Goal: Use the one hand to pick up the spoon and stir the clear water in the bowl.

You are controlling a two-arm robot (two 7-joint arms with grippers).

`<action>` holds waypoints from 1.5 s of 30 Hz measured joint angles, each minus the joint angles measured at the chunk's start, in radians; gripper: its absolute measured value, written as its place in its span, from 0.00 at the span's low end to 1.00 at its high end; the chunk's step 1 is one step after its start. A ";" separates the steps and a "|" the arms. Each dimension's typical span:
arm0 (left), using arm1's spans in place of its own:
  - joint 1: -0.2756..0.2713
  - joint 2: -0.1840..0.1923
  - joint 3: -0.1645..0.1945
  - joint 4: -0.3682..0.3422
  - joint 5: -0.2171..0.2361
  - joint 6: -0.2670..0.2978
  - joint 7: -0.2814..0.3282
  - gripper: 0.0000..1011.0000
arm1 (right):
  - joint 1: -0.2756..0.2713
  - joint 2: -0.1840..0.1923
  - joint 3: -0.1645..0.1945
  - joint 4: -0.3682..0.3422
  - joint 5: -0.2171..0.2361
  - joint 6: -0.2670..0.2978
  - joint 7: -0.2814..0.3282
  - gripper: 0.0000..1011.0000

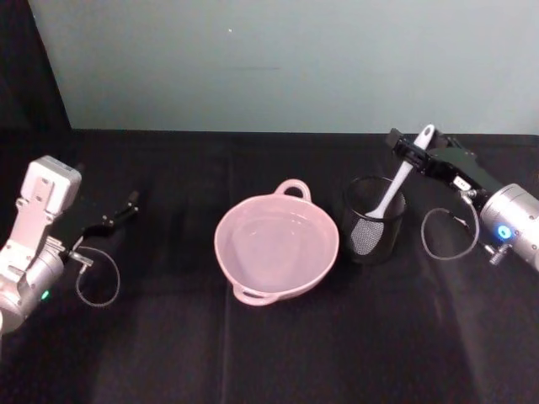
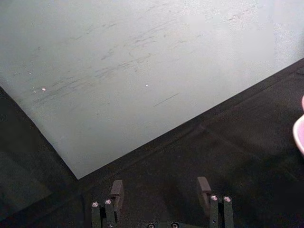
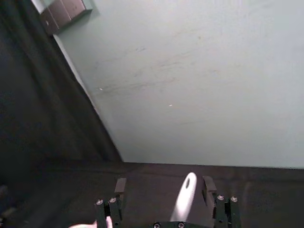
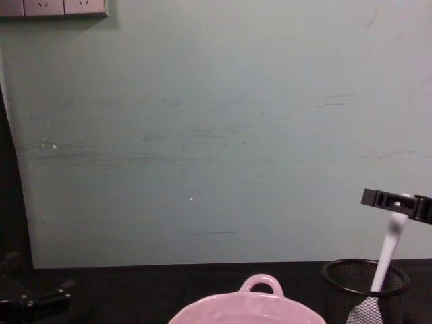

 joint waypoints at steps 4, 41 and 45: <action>0.000 0.000 0.000 0.000 0.000 0.000 0.000 1.00 | 0.002 0.009 -0.013 0.006 -0.085 -0.050 -0.029 0.99; 0.000 0.000 0.000 0.000 0.000 0.000 0.000 1.00 | -0.196 -0.008 0.130 0.057 -0.486 -0.482 -0.347 0.99; 0.000 0.000 0.000 0.000 0.000 0.000 0.000 1.00 | -0.189 -0.015 0.133 0.073 -0.478 -0.484 -0.335 0.99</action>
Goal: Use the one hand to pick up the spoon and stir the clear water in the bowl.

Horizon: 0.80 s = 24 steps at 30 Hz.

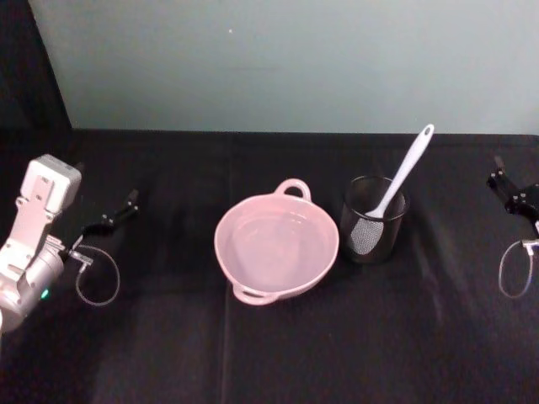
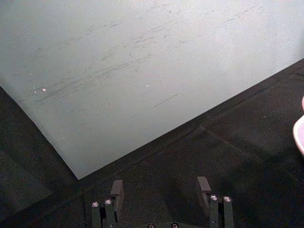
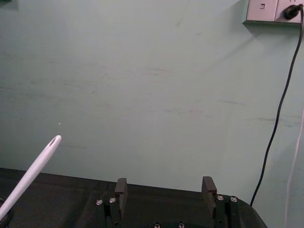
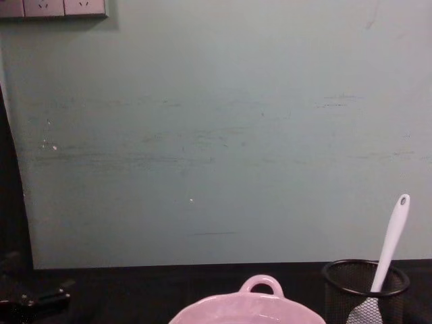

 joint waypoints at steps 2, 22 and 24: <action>0.000 0.000 0.000 0.000 0.000 0.000 0.000 1.00 | 0.000 0.001 0.000 -0.001 0.000 0.000 0.000 0.99; 0.000 0.000 0.000 0.000 0.000 0.000 0.000 1.00 | -0.002 0.005 -0.004 -0.009 -0.005 0.000 -0.003 0.99; 0.000 0.000 0.000 0.000 0.000 0.000 0.000 1.00 | -0.003 0.005 -0.004 -0.009 -0.005 0.000 -0.003 0.99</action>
